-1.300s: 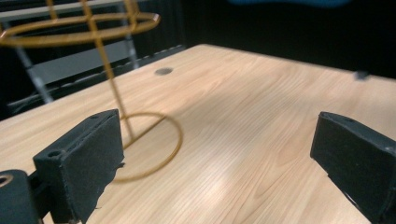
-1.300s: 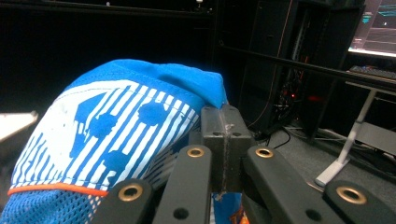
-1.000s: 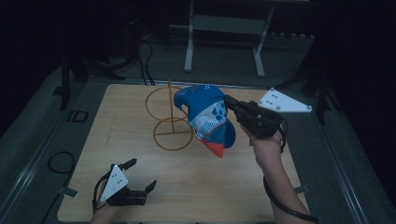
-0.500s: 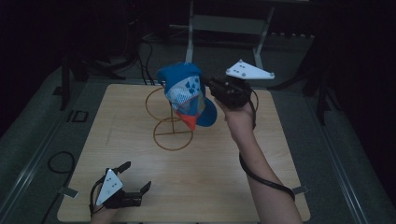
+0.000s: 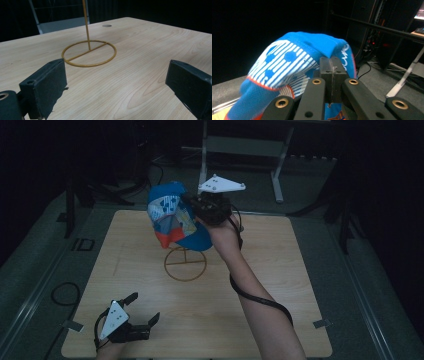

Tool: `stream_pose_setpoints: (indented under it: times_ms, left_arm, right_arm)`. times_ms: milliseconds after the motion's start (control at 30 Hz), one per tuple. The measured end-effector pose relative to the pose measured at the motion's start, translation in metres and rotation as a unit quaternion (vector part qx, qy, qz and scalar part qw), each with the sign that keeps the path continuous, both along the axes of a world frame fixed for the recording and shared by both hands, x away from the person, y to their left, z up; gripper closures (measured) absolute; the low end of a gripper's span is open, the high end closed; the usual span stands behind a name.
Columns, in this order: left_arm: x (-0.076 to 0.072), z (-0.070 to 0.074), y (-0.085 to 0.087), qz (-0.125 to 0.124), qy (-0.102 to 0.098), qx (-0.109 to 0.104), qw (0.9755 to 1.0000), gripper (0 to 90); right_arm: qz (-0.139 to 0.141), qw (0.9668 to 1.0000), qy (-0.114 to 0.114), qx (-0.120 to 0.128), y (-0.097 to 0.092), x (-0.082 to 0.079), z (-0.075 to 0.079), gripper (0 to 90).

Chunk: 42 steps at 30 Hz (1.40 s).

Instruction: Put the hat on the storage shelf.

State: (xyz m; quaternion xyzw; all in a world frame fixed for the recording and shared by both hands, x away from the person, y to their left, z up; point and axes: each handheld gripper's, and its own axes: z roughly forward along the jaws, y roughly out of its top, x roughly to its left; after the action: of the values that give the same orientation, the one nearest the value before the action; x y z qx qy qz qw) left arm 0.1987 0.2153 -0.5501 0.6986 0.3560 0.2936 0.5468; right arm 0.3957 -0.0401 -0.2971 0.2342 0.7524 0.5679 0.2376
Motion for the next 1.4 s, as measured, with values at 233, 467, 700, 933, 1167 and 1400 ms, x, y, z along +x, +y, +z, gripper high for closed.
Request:
stream_pose_setpoints:
  times_ms: [233,467,700,933,1167,1400]
  left_arm:
    - [0.0,-0.001,0.002,-0.002,0.004,-0.003,1.0,3.8]
    - [0.001,-0.002,0.0,-0.007,0.008,-0.003,0.9999,3.8]
    - [0.001,-0.002,-0.001,-0.01,0.01,-0.002,0.9999,3.8]
    - [0.0,-0.002,-0.002,-0.011,0.009,0.001,0.9999,3.8]
    - [0.0,-0.003,-0.002,-0.014,0.012,0.001,0.9998,3.8]
    - [0.001,-0.003,-0.003,-0.015,0.011,0.003,0.9998,3.8]
  right_arm:
    - [-0.003,0.9994,0.023,-0.024,0.004,0.01,-0.02,90.0]
    - [0.003,0.9987,0.041,-0.031,-0.003,0.011,-0.036,90.0]
    - [0.009,0.9977,0.059,-0.032,-0.01,0.009,-0.051,90.0]
    - [0.007,0.9971,0.071,-0.028,-0.017,0.01,-0.065,90.0]
    - [0.007,0.9965,0.078,-0.029,-0.023,0.006,-0.077,90.0]
    - [0.003,0.9956,0.09,-0.027,-0.029,0.007,-0.09,90.0]
